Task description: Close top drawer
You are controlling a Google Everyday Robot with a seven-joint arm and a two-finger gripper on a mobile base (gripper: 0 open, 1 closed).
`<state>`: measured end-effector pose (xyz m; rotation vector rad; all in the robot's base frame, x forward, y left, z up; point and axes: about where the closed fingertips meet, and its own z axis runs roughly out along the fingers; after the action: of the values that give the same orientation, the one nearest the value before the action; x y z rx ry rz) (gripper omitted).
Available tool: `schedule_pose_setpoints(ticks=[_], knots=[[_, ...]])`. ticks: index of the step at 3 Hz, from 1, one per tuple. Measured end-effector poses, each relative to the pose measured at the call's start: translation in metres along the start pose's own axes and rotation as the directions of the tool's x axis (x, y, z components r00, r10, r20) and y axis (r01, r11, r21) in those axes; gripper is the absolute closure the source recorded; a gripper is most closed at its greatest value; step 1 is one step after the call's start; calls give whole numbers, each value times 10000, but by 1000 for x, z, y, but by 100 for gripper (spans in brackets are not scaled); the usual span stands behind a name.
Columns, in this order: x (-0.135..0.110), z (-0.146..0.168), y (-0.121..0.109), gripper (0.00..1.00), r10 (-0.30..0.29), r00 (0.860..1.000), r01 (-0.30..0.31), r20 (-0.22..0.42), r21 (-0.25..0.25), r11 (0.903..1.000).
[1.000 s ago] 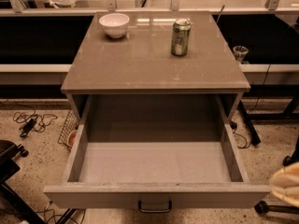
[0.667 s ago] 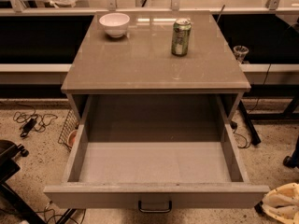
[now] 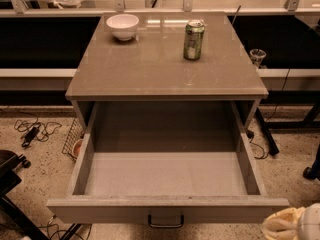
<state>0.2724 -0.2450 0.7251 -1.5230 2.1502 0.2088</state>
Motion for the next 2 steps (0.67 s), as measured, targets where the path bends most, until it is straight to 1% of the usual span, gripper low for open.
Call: schedule_pose_setpoints(ticks=[1,2], knots=[[9,37,10,100,351,9969,-328,701,-342,9989],[9,69,11,100,494,9883,-422,1445,-526,9977]])
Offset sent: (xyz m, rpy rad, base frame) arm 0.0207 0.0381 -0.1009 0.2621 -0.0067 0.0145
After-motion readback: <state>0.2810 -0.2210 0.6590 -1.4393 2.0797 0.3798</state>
